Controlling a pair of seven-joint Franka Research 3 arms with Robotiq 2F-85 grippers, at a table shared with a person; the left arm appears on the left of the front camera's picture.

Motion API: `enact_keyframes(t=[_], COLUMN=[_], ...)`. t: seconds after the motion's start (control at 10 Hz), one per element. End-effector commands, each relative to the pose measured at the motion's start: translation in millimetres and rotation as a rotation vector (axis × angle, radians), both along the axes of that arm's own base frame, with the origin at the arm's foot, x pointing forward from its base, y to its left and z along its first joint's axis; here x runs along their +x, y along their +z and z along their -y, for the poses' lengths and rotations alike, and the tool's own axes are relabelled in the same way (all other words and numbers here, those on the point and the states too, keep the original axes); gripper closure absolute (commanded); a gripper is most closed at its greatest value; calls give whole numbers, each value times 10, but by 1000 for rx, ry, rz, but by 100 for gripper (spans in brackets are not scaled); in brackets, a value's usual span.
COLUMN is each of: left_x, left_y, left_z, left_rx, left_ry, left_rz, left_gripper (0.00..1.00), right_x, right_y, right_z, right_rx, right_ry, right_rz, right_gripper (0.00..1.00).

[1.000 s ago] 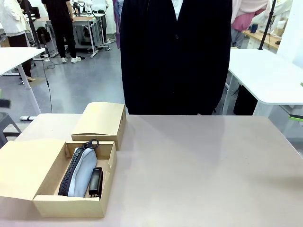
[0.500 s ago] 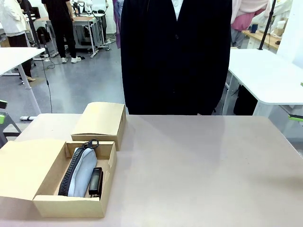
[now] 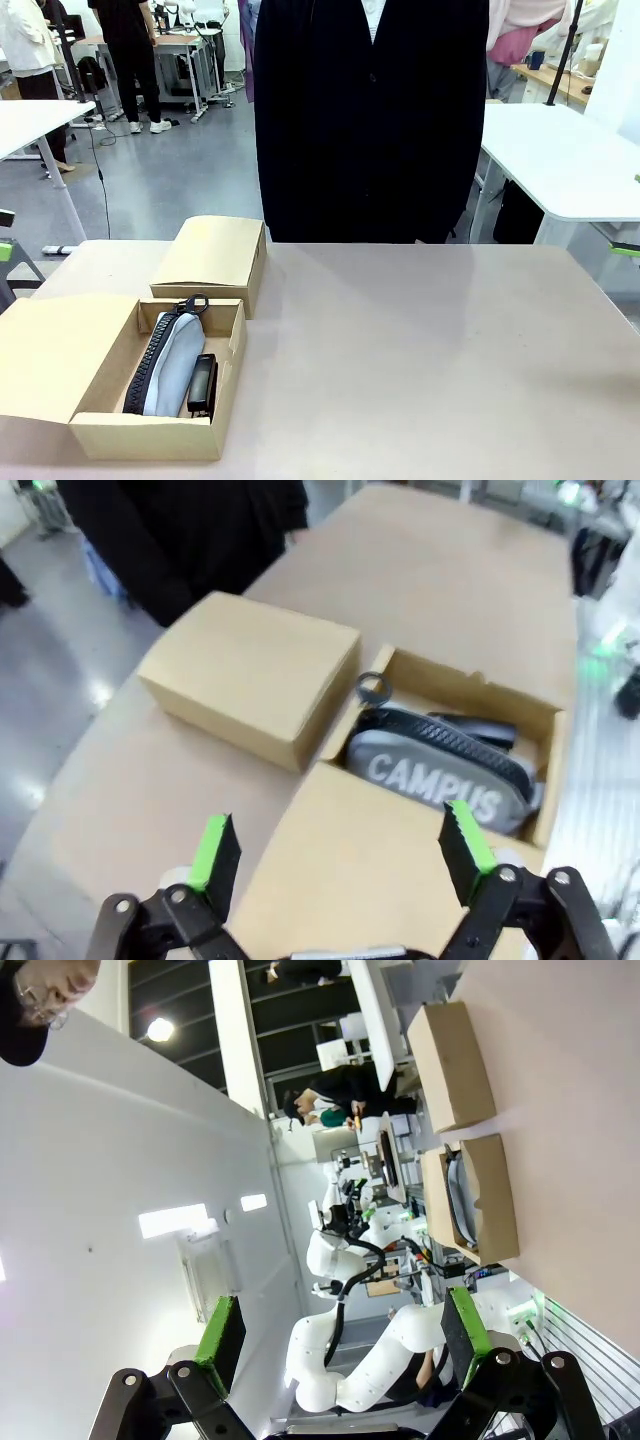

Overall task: Place items inside the box.
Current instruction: Close the lid of the Mailer Box closest to the robot.

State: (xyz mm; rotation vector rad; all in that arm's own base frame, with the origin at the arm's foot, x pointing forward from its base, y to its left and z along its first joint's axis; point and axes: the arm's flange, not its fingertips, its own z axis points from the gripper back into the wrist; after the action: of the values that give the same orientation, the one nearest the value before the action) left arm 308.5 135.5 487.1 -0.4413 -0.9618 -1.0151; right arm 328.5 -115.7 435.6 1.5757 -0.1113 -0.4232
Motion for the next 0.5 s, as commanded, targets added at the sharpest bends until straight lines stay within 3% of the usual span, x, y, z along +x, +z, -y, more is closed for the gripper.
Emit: enact_keyframes(t=[0.0,0.1,0.2,0.3,0.4], left_x=[6,-13,2,25,103], left_y=[-330,-406,-444,-550,-745], left_z=[-17,-104,-252,-429,-612], left_rx=[183,142,203,321,406], left_ry=[-14,-171,-158,-135,-79], left_rz=[118,79,93,165,159], left_gripper=[0,0,0,0,0], right_x=[-8,-8,-8,-8,-8], right_y=[57,57,57,57,57], right_z=[-6,-6,-6,-6,-6], right_rx=[15,15,15,15,15], right_ry=[0,0,0,0,0], right_rz=[-13,-13,-13,-13,-13], right_gripper=[0,0,0,0,0])
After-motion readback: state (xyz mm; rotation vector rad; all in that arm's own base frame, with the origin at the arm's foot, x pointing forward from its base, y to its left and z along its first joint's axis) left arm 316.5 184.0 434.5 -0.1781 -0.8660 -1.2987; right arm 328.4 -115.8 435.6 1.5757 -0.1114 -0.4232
